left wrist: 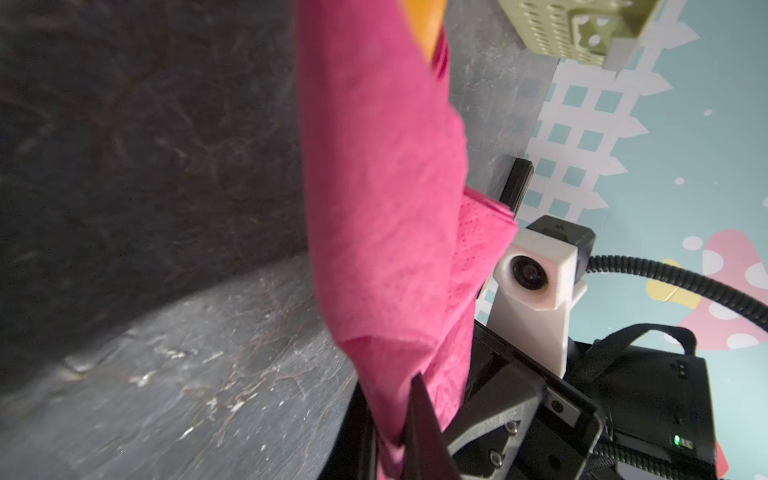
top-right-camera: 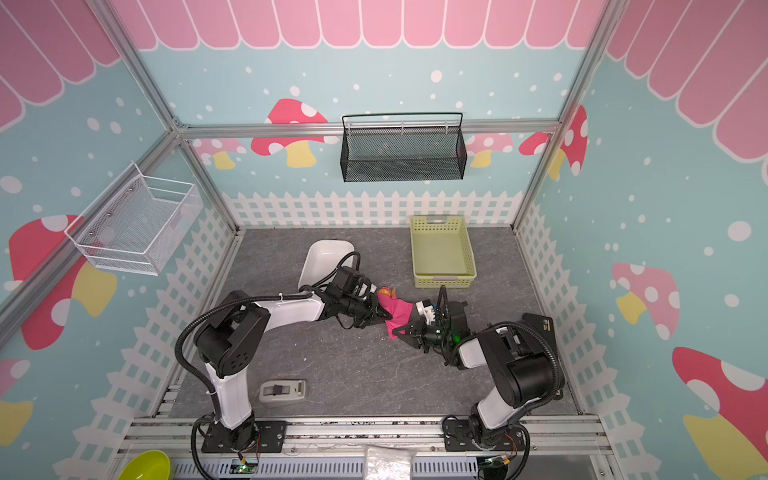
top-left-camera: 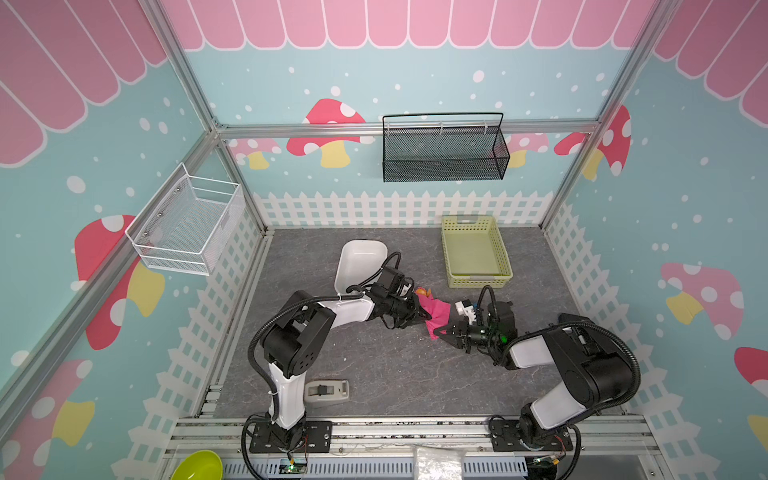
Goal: Place the utensils on the paper napkin and roll it up
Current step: 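Lift the wrapped napkin bundle upright with both grippers above the table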
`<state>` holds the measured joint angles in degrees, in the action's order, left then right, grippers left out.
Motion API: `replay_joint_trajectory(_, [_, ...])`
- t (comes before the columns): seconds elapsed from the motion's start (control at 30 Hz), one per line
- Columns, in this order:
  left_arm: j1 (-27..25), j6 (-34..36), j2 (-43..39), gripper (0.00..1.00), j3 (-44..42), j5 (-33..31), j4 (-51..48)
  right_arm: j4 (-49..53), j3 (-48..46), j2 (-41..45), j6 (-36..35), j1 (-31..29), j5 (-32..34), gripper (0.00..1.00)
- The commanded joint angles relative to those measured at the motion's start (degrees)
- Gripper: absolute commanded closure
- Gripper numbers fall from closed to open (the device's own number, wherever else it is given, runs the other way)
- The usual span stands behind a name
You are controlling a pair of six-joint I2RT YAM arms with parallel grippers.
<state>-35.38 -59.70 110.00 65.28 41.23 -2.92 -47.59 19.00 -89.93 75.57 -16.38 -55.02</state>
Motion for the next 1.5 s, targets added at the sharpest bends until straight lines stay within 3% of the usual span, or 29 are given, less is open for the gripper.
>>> replay_joint_trajectory(0.0, [0.11, 3.21, -4.38, 0.86, 1.62, -1.66, -1.13, -0.41, 1.45, 3.79, -2.35, 0.39, 1.25, 0.93])
replay_joint_trajectory(0.17, [-0.04, 9.34, -10.15, 0.78, 4.29, -3.42, -2.22, 5.0, 4.85, 12.09, -9.54, 0.39, 2.76, 0.95])
replay_joint_trajectory(0.37, [-0.2, 16.28, -17.01, 0.71, 9.06, -5.43, -3.54, 15.41, 10.33, 25.91, -23.18, 0.39, 10.0, 0.97])
replay_joint_trajectory(0.53, [-1.64, 25.22, -24.43, 0.59, 11.97, -8.78, -0.84, 18.9, 15.78, 33.83, -32.82, 0.39, 13.38, 0.99])
replay_joint_trajectory(0.7, [-3.22, 32.37, -31.33, 0.38, 9.9, -9.95, 8.55, 12.88, 16.36, 39.47, -38.61, 0.3, 14.77, 1.0])
replay_joint_trajectory(0.8, [-3.91, 34.25, -33.15, 0.31, 8.69, -7.54, 14.03, 7.15, 16.36, 40.42, -38.82, 0.34, 12.19, 1.0])
replay_joint_trajectory(0.97, [-4.19, 34.3, -32.64, 0.31, 9.29, -1.34, 20.51, -5.83, 16.11, 39.18, -33.59, 0.3, 7.38, 1.0])
replay_joint_trajectory(1.07, [-4.36, 33.55, -32.23, 0.34, 9.87, -1.63, 21.12, -17.3, 14.72, 37.82, -29.35, 0.3, 3.28, 1.0])
replay_joint_trajectory(1.2, [-5.3, 33.65, -32.24, 0.36, 10.32, -0.1, 22.67, -21.41, 16.66, 36.04, -25.98, 0.3, -0.45, 1.0])
replay_joint_trajectory(1.47, [-8.53, 41.86, -32.7, 0.37, 14.65, -2.93, 12.12, -23.25, 16.72, 35.83, -23.66, 0.2, -1.71, 1.0])
